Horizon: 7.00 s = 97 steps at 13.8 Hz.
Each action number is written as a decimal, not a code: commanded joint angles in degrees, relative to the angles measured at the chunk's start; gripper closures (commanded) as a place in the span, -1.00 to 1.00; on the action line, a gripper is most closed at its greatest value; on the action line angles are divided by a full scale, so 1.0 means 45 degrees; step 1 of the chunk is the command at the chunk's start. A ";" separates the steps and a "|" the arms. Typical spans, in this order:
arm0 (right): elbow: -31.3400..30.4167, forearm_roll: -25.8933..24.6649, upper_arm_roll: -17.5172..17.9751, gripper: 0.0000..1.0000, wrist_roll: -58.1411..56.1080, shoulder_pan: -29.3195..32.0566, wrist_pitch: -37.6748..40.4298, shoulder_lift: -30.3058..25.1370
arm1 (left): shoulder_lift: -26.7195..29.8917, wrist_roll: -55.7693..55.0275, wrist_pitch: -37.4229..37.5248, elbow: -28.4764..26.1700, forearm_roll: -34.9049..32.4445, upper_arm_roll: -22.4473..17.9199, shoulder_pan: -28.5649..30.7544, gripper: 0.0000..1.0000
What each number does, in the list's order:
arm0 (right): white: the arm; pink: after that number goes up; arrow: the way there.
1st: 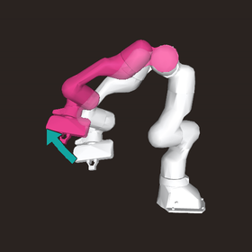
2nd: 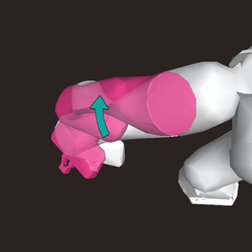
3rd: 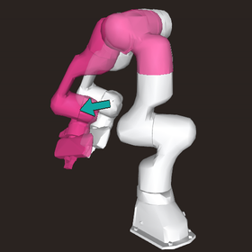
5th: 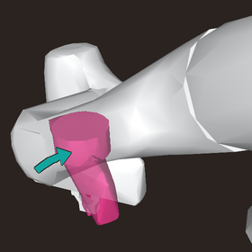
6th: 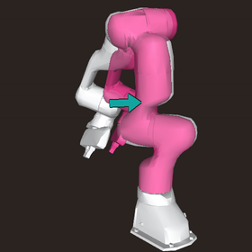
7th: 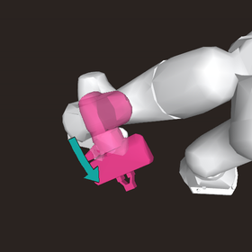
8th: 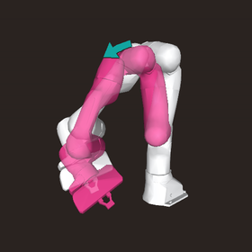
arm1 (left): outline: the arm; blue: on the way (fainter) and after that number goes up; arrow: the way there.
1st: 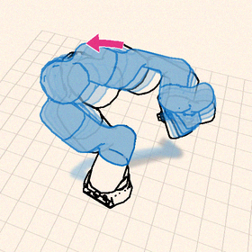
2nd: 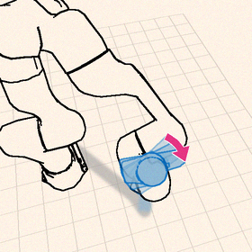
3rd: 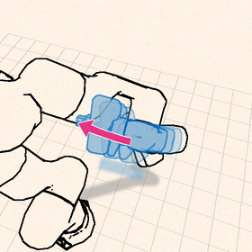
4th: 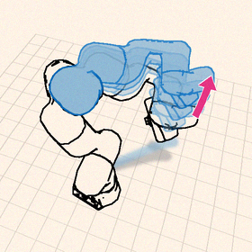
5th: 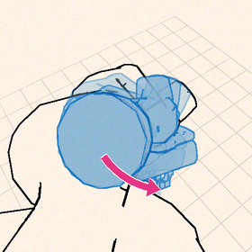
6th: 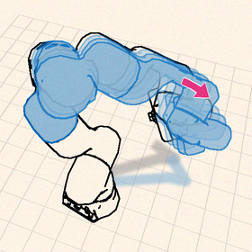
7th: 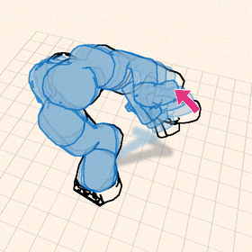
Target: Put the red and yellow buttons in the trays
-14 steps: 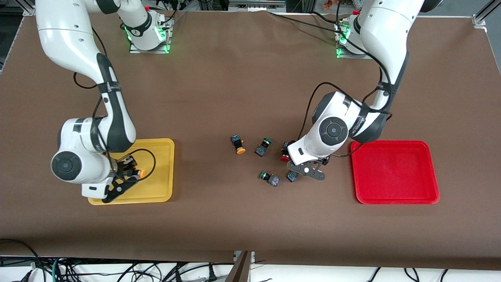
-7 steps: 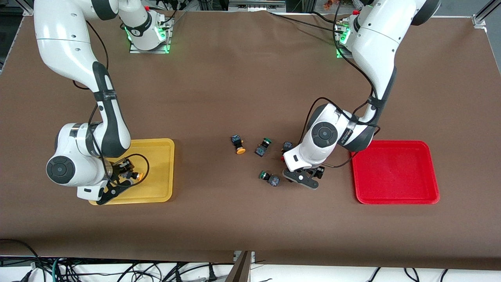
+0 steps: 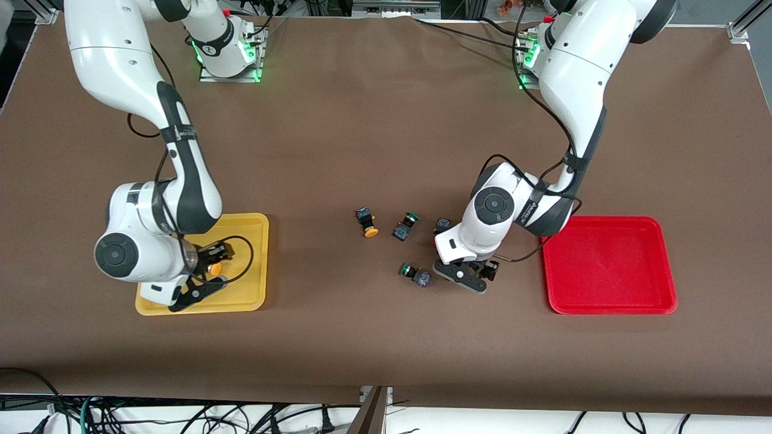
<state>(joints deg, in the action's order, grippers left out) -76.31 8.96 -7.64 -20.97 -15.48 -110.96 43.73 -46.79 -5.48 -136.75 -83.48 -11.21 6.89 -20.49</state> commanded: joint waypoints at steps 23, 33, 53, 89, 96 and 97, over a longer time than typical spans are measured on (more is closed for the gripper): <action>-0.0931 0.0859 0.1796 -0.62 1.0889 -0.4117 -0.3331 0.0693 | -0.0618 0.0086 -0.0550 0.1262 -0.0204 -0.0107 0.0487 0.80; -0.1481 0.0859 0.1796 -0.80 1.2550 -0.4859 -0.3682 0.0693 | 0.1470 0.0105 0.3880 0.1363 0.0615 0.0089 0.2969 0.79; -0.2320 0.0820 -0.1440 0.74 0.6585 -0.4841 -0.1654 -0.0595 | 0.4871 0.2488 0.0238 -0.6371 0.1456 -0.1083 0.7052 0.69; -0.4176 -0.1873 -0.0333 -0.99 0.3548 0.0062 0.4501 -0.9209 | 0.3601 0.2644 -0.2092 -0.5063 0.1671 -0.0829 0.4811 -1.00; -0.2478 -0.2578 -0.0313 -0.99 0.3351 -0.0192 0.4384 -0.8330 | 0.3445 -0.0241 -0.2092 -0.5024 0.1807 -0.0829 0.1354 -1.00; -0.2477 -0.2559 -0.0313 -0.99 0.3429 -0.0211 0.4364 -0.8330 | 0.3387 -0.0614 -0.2092 -0.5005 0.1807 -0.0829 0.0789 -1.00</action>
<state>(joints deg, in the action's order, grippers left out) -89.96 -1.60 -9.19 -5.27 -16.40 -91.74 4.74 -31.47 -5.61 -147.02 -106.22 -4.42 4.15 -12.96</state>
